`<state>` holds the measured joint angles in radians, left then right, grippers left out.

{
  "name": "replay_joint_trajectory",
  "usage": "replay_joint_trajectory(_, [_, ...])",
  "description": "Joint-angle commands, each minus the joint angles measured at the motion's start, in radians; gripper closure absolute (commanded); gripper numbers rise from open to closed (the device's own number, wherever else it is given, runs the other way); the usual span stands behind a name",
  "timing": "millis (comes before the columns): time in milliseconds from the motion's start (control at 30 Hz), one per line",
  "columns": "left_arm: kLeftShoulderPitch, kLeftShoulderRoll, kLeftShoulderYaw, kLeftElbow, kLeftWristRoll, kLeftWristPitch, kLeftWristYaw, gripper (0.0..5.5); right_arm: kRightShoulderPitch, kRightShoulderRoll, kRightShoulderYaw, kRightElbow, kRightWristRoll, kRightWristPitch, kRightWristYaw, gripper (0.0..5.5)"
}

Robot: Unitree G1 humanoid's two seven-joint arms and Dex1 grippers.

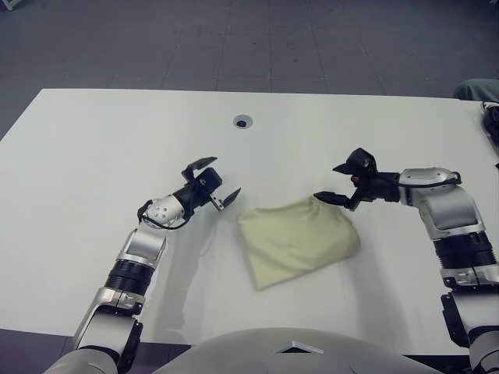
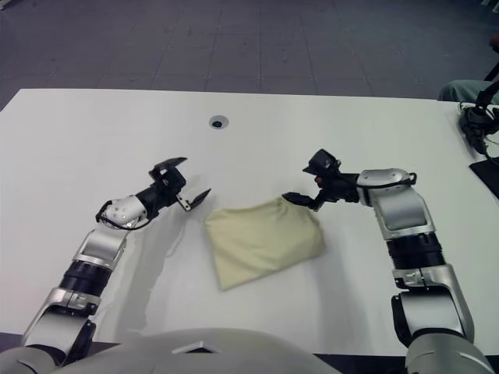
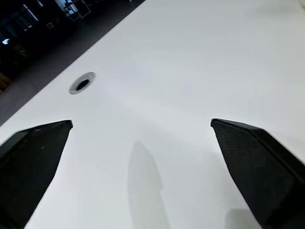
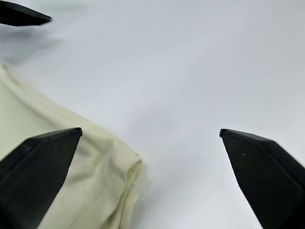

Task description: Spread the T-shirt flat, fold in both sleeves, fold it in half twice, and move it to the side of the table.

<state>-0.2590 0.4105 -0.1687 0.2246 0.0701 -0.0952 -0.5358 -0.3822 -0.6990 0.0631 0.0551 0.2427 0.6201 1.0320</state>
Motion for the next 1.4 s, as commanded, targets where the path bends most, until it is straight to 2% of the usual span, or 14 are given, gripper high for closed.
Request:
replay_joint_trajectory(33, [-0.028,-0.007,0.056,-0.035,-0.037,0.011,0.025,0.1,0.048,-0.034,-0.135,-0.084,0.108,-0.055,0.048,0.13])
replay_joint_trajectory(167, [-0.035,-0.009,0.093,-0.054,-0.055,0.015,0.047,0.1,0.093,0.012,-0.216,-0.144,0.222,-0.154,0.096,0.13])
replay_joint_trajectory(233, [-0.04,-0.006,0.11,-0.065,-0.063,0.018,0.057,0.1,0.118,0.071,-0.203,-0.179,0.277,-0.18,0.108,0.13])
replay_joint_trajectory(367, [-0.073,0.007,0.132,-0.081,-0.08,0.031,0.048,0.1,0.192,0.179,-0.068,-0.208,0.272,-0.271,0.142,0.13])
replay_joint_trajectory(567, [-0.089,0.015,0.136,-0.078,-0.094,0.031,0.014,0.1,0.318,0.269,0.147,-0.099,0.082,-0.555,0.144,0.13])
replay_joint_trajectory(767, [-0.079,0.011,0.143,-0.063,-0.101,0.024,0.01,0.1,0.287,0.339,0.255,0.132,-0.049,-0.747,0.129,0.13])
replay_joint_trajectory(933, [-0.047,0.003,0.136,-0.094,-0.097,0.025,0.017,0.1,0.228,0.368,0.297,0.353,-0.112,-0.86,0.137,0.13])
replay_joint_trajectory(1033, [-0.035,0.005,0.138,-0.101,-0.097,0.025,0.019,0.1,0.198,0.363,0.274,0.429,-0.089,-0.808,0.13,0.13])
replay_joint_trajectory(1167, [-0.031,0.005,0.137,-0.106,-0.094,0.026,0.023,0.1,0.161,0.342,0.179,0.536,-0.011,-0.75,0.12,0.13])
replay_joint_trajectory(1400, [-0.017,0.013,0.145,-0.111,-0.097,0.021,0.024,0.1,0.178,0.322,-0.09,0.7,0.133,-0.77,-0.012,0.13])
